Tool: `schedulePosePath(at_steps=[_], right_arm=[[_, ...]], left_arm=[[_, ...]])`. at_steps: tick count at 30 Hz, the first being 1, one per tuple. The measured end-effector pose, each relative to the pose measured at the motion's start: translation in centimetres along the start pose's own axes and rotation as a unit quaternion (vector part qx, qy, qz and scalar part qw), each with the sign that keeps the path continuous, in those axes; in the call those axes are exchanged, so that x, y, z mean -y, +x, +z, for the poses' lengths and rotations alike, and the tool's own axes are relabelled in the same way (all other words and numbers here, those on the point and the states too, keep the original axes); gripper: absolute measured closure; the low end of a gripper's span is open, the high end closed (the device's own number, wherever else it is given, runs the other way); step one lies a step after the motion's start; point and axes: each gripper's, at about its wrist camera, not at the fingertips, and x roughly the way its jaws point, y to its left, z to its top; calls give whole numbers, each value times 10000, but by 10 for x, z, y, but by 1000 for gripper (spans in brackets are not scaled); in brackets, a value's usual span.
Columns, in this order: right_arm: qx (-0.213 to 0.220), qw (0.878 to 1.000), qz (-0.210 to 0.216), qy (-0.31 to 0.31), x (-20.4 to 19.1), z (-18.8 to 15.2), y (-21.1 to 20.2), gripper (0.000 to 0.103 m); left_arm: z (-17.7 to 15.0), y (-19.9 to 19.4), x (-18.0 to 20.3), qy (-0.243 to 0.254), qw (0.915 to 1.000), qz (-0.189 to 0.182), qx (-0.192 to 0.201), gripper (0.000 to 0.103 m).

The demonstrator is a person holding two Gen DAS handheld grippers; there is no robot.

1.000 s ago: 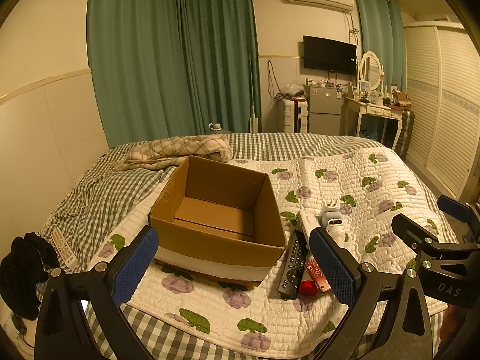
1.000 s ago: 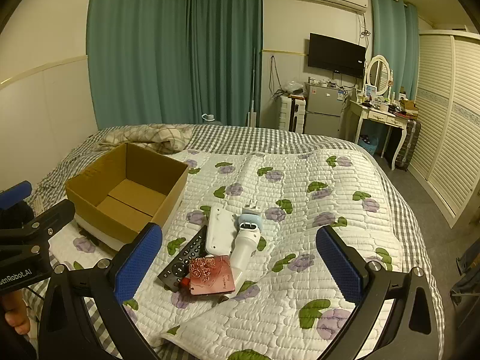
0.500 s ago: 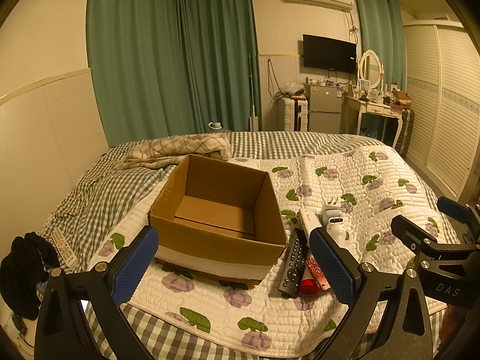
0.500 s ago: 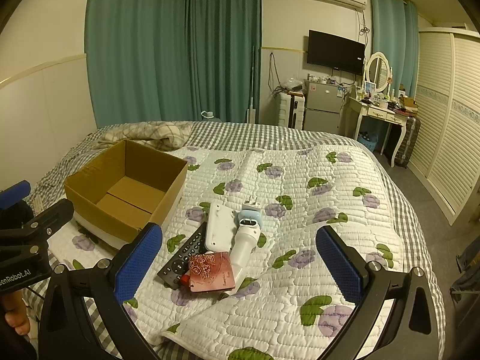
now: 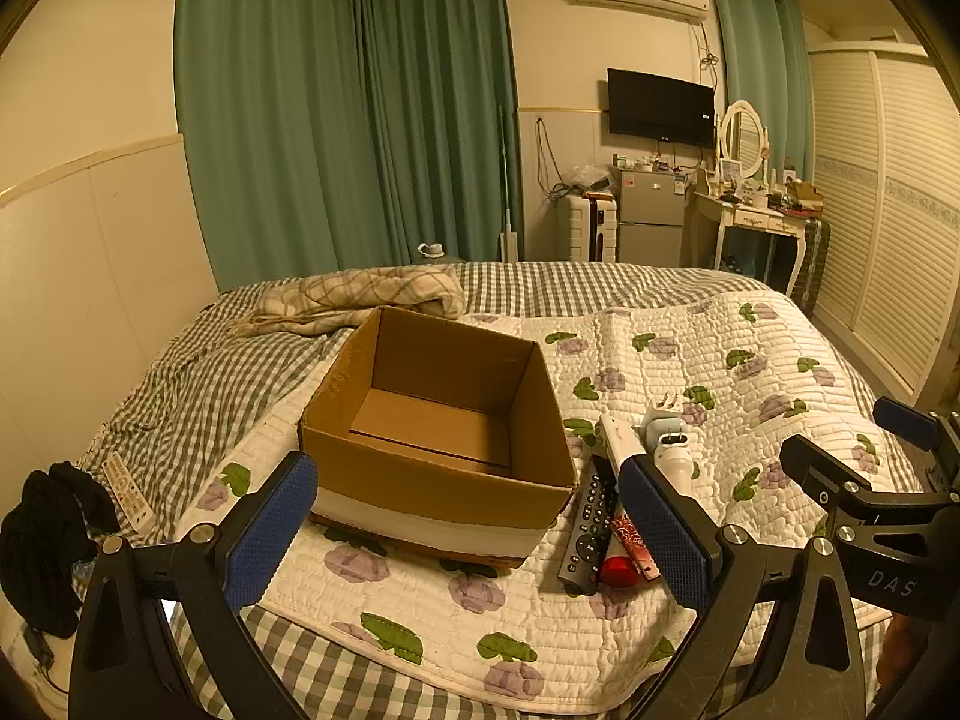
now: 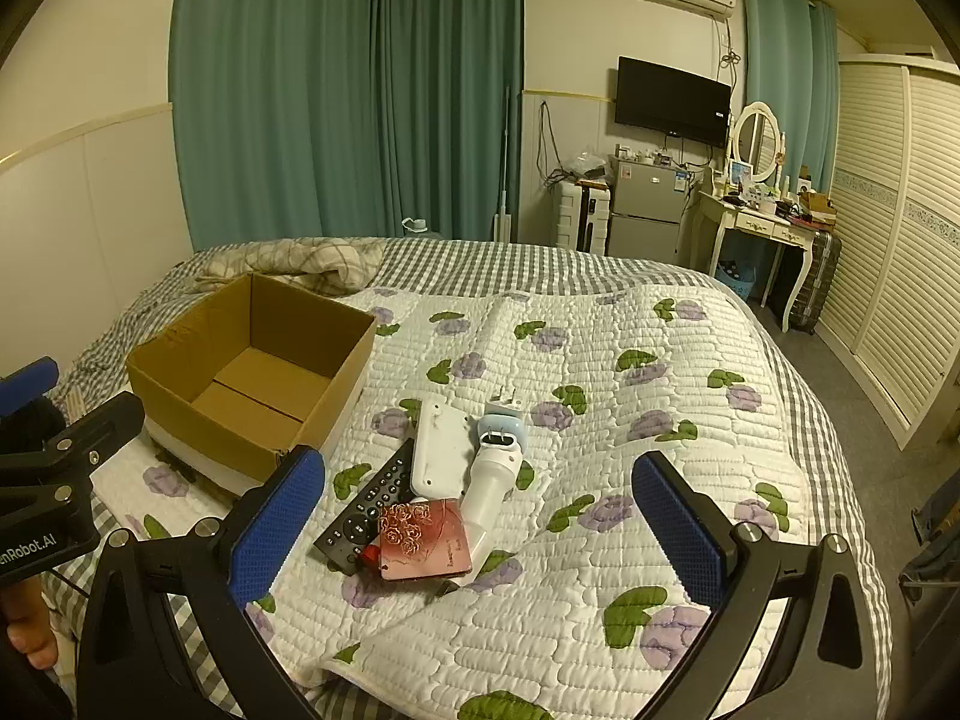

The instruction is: Organize rigid objects

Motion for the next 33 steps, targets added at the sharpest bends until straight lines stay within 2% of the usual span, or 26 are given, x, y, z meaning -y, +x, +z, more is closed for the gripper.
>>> schedulePosePath(at_steps=[27, 33], right_arm=[[-15, 10000, -4, -25, -2, -4, 1, 0], [45, 9999, 4, -104, -3, -2, -1, 0]], left_arm=[[-5, -4, -1, 99, 9999, -49, 105, 0], [1, -6, -2, 187, 9997, 48, 140, 0]])
